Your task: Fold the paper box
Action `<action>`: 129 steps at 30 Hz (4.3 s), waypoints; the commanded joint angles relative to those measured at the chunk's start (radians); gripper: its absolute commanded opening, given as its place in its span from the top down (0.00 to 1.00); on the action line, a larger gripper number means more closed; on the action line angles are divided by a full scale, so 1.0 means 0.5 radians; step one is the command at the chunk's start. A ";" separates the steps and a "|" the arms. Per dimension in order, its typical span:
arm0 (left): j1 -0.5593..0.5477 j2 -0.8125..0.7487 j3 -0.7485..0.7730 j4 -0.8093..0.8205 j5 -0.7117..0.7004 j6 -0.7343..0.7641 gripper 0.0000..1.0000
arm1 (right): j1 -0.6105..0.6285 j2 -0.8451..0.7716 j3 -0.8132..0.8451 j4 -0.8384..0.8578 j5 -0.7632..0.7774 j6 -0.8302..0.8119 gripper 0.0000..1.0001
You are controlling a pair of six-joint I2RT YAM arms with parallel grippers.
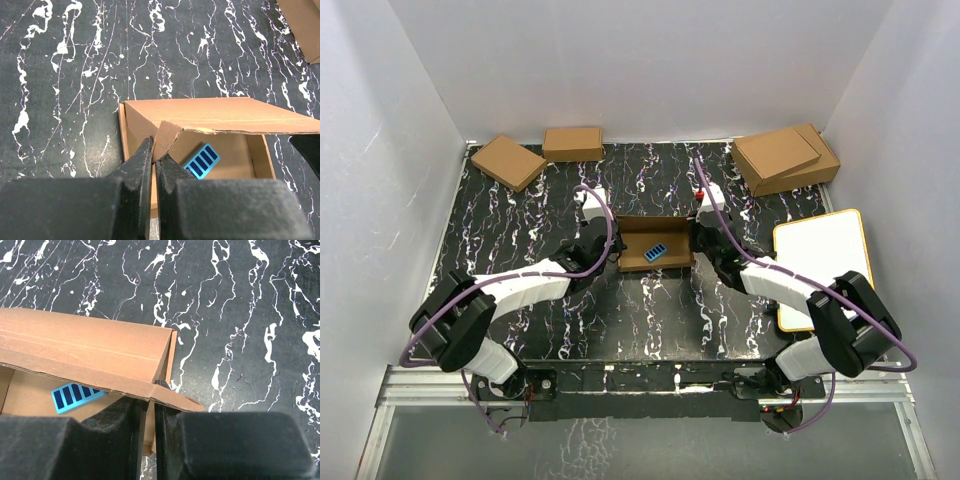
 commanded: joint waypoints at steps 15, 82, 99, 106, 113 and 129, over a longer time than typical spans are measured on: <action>-0.137 -0.050 -0.156 0.123 -0.088 -0.101 1.00 | 0.034 -0.116 -0.057 -0.089 -0.125 -0.226 0.80; -0.199 0.058 -0.254 0.236 -0.248 -0.072 1.00 | -0.155 0.003 1.103 -1.708 -1.753 -2.169 0.32; -0.197 0.070 -0.247 0.238 -0.246 -0.068 1.00 | -0.158 0.101 1.258 -1.786 -1.769 -2.255 0.49; -0.197 0.065 -0.244 0.231 -0.242 -0.069 1.00 | -0.157 0.227 1.278 -1.753 -1.660 -2.233 0.64; -0.197 0.037 -0.237 0.199 -0.215 -0.065 1.00 | -0.156 0.205 1.220 -1.726 -1.638 -2.259 0.87; -0.190 -0.760 -0.350 -0.396 0.453 0.064 0.45 | -0.176 0.157 0.984 -1.642 -1.677 -2.269 0.92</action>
